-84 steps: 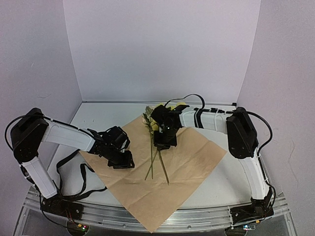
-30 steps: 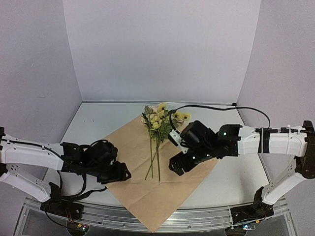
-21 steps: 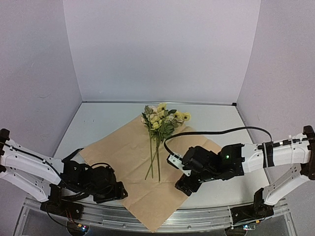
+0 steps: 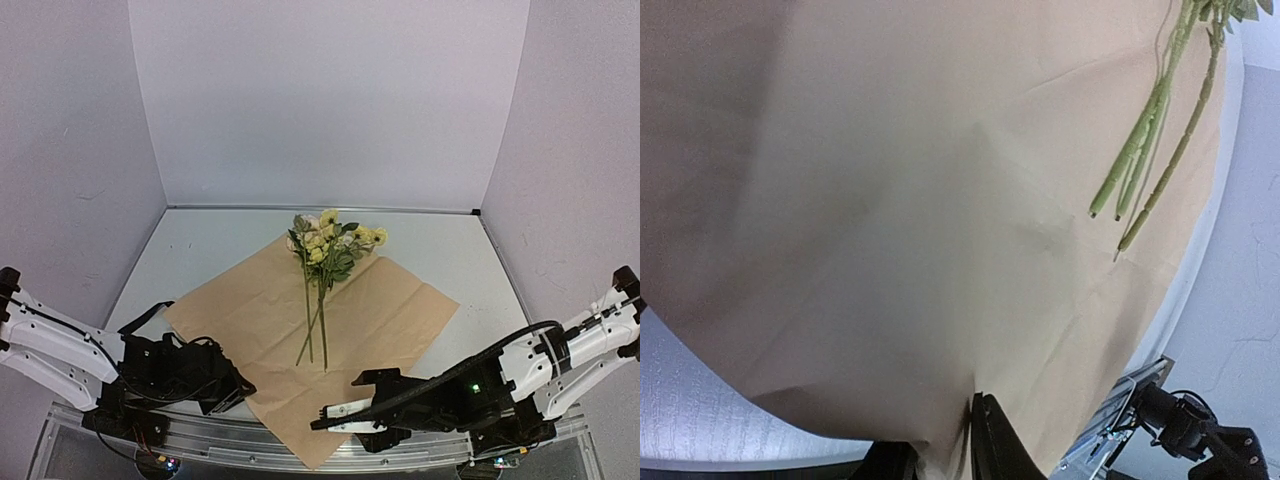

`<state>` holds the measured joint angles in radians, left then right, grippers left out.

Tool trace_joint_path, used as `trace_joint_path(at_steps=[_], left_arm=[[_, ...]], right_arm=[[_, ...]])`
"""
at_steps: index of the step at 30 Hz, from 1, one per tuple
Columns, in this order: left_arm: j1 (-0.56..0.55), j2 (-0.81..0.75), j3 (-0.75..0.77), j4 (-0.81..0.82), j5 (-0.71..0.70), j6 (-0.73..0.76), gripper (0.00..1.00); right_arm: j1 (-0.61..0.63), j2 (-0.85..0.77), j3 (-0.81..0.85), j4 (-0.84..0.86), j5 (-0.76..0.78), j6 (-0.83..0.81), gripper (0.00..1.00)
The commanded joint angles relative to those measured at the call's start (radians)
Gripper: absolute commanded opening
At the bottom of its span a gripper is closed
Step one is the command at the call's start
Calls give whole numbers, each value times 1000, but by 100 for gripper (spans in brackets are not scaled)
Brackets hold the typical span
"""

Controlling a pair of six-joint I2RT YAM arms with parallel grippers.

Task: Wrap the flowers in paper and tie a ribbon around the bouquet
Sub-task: Pick up the bottom corner of the flattened wrapping paper.

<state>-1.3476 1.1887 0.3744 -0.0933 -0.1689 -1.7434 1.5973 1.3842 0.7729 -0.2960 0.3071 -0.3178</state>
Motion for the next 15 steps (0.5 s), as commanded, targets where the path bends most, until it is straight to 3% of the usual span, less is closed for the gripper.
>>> trace_joint_path(at_steps=[1,15], left_arm=[[-2,-67,15,16,-30,-28,17],[-2,-113,8,16,-23,-51,7]], right_arm=[[75,-6,-6,40,79,-126,90],[243,173,49,162,308,-218,89]])
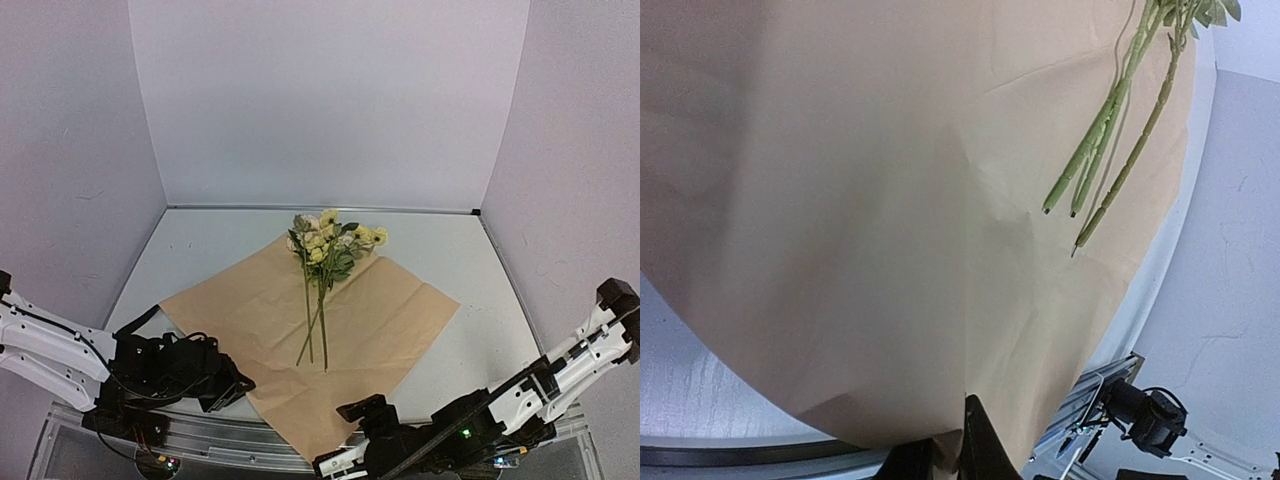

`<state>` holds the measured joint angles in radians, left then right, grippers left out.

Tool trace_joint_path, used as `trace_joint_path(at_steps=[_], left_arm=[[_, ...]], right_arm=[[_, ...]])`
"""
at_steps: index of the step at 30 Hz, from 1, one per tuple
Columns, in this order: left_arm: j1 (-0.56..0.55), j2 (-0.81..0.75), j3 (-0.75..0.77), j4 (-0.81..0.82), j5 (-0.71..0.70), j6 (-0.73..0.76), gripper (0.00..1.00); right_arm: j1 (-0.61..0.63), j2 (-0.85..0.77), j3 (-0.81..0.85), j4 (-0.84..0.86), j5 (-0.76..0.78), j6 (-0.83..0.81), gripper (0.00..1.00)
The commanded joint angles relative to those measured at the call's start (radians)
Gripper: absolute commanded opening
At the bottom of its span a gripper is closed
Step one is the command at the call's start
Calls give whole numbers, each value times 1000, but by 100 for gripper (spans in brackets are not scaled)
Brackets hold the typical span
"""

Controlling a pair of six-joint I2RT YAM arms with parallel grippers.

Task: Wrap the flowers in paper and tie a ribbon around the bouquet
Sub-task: Pick up the bottom corner of the flattened wrapping paper, then pass from the left arm to the right

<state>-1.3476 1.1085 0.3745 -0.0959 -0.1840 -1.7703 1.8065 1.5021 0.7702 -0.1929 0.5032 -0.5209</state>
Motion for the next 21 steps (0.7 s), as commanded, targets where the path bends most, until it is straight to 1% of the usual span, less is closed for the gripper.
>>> trace_joint_path(at_steps=[1,5,13,17,21], left_arm=[[-2,-38,0,30,-5,-30,6],[-1,-67,-29,63,2,-57,2],[0,-132,-55,50,-2,-86,0],[2,-156,-65,41,-4,-100,0],[2,-166,-71,47,-2,-109,0]], right_arm=[[40,66,56,64,121,-11,89],[56,103,73,84,152,6,89],[60,170,103,117,188,15,83],[68,176,104,119,194,24,83],[83,174,111,103,197,48,86]])
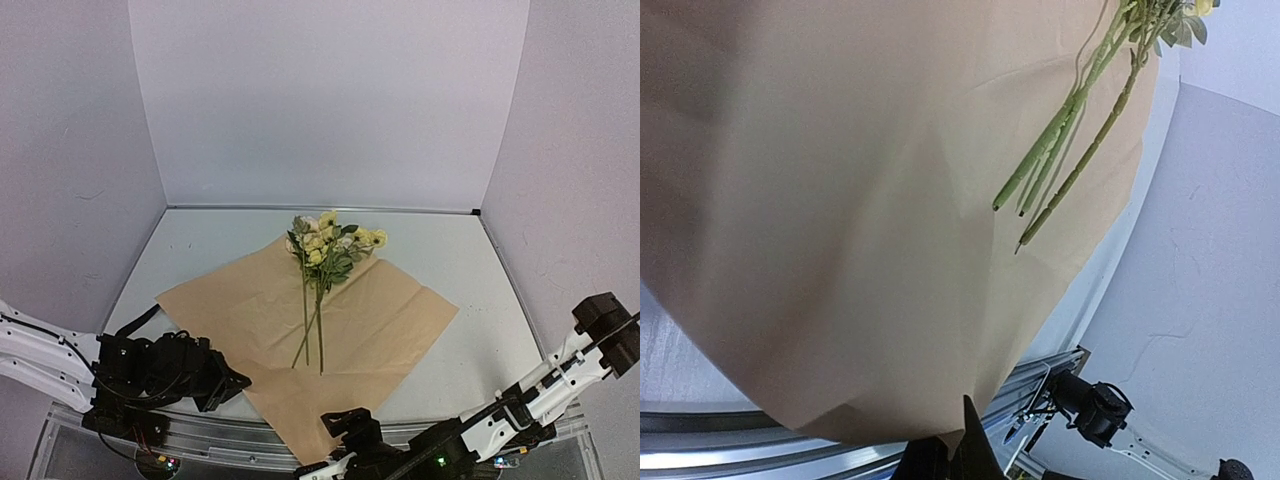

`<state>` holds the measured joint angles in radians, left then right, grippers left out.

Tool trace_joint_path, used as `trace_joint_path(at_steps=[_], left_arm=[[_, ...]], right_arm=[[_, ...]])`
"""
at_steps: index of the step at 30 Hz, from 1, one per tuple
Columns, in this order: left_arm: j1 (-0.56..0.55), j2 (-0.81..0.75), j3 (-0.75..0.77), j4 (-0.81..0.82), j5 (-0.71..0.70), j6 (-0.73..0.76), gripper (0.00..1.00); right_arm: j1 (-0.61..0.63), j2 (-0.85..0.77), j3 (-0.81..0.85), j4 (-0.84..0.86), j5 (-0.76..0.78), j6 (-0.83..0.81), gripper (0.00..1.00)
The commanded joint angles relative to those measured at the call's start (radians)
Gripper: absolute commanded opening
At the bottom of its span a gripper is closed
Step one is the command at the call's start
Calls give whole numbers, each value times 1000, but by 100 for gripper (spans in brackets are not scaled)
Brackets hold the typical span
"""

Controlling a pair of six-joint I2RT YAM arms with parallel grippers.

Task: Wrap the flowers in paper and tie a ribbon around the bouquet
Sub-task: Pass from the left arm to the right

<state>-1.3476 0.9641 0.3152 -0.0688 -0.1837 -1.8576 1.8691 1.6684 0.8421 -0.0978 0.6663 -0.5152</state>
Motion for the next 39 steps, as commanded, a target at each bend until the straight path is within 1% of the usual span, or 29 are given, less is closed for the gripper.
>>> trace_joint_path(at_steps=[1,10,15,20,26,28,30,34,36,38,39], left_arm=[[3,-24,-13,24,-3,-22,0],[5,-41,-23,27,-2,-32,0],[5,-42,-29,38,-2,-38,0],[5,-45,-33,49,-2,-41,0],[5,-51,-35,46,3,-40,0],[5,-51,-34,46,4,-40,0],[5,-50,-35,47,4,-40,0],[4,-44,-38,47,4,-41,0],[5,-41,-42,52,7,-45,0],[5,-39,-44,49,9,-46,0],[5,-39,-44,43,8,-44,1]], right_arm=[[23,11,42,5,38,49,86],[47,29,51,4,72,80,88],[50,35,44,3,67,98,89],[51,80,66,8,72,102,89],[51,144,81,81,118,79,89],[50,155,87,116,145,56,86],[50,163,92,145,166,32,80],[49,164,100,163,182,-4,40],[48,161,101,168,188,-21,21],[47,151,102,170,186,-37,9],[47,141,103,170,184,-43,5]])
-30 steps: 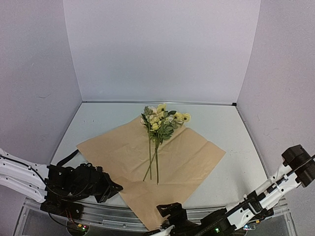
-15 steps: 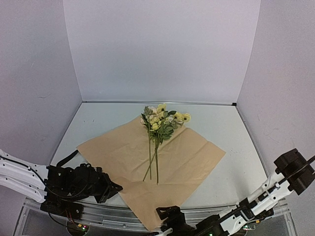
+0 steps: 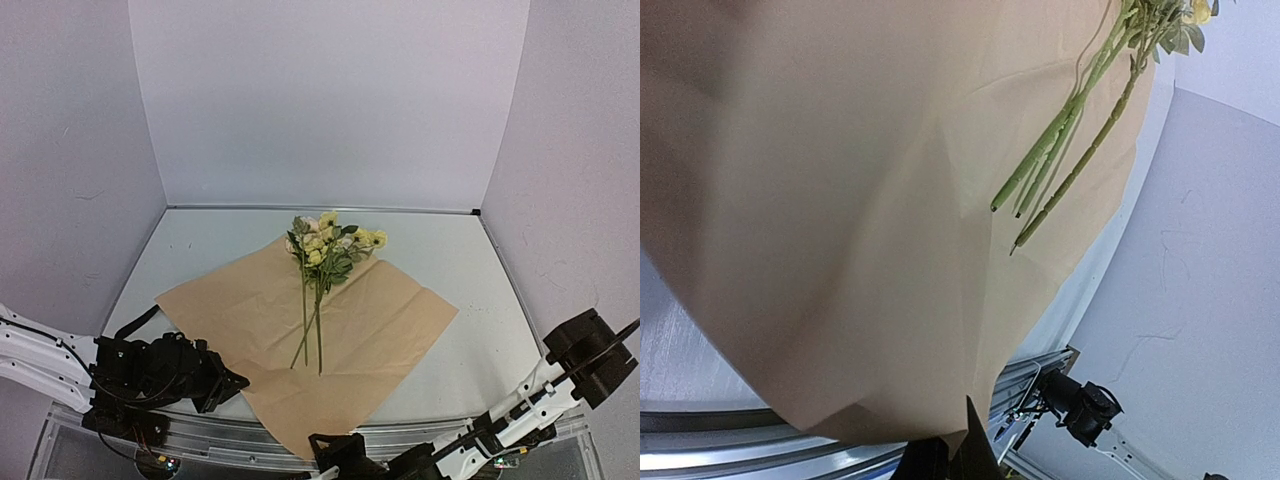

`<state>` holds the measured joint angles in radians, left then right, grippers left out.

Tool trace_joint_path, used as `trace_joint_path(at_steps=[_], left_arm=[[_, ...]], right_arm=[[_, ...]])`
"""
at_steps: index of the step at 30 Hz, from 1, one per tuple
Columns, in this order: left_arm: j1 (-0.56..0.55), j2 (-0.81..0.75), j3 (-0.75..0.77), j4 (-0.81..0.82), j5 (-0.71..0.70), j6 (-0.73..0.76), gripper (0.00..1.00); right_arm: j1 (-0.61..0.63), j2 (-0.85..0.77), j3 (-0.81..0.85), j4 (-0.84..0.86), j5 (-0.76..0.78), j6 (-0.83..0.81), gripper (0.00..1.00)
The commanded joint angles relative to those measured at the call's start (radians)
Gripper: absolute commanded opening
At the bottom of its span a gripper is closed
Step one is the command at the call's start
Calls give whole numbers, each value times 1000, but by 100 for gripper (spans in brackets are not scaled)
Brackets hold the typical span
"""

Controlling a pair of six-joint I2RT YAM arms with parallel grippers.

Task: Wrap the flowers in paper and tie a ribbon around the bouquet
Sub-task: Pass from the left arm to the right, then fold the bottom corner of the flattened wrapping paper at the center of the board.

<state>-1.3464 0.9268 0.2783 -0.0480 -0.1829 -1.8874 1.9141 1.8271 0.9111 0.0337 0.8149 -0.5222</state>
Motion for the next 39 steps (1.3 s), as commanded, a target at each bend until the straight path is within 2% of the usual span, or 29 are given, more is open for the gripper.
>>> trace_joint_path(at_steps=[1,3,6,8,14,18,23,28,35,39], left_arm=[[3,0,-6,16,7,-9,3],[4,2,2,-2,6,8,12],[3,7,28,-43,-3,52,34],[4,5,56,-91,-19,84,45],[4,-36,154,-247,-93,211,69],[3,-58,206,-333,-143,300,77],[3,-72,256,-420,-225,391,79],[2,-62,305,-411,-310,566,75],[4,139,458,-324,-344,881,66],[42,228,466,-194,-267,1009,58]], right_arm=[[2,-25,34,38,33,-44,1],[0,-44,39,32,31,-69,0],[-26,-95,47,-27,1,-71,0],[-69,-138,51,-136,-52,-18,0],[-232,-202,138,-374,-226,77,0],[-366,-176,237,-462,-337,98,0],[-534,-89,388,-531,-462,96,0],[-665,30,564,-592,-565,73,0],[-786,194,737,-643,-643,67,0],[-831,261,800,-651,-667,85,0]])
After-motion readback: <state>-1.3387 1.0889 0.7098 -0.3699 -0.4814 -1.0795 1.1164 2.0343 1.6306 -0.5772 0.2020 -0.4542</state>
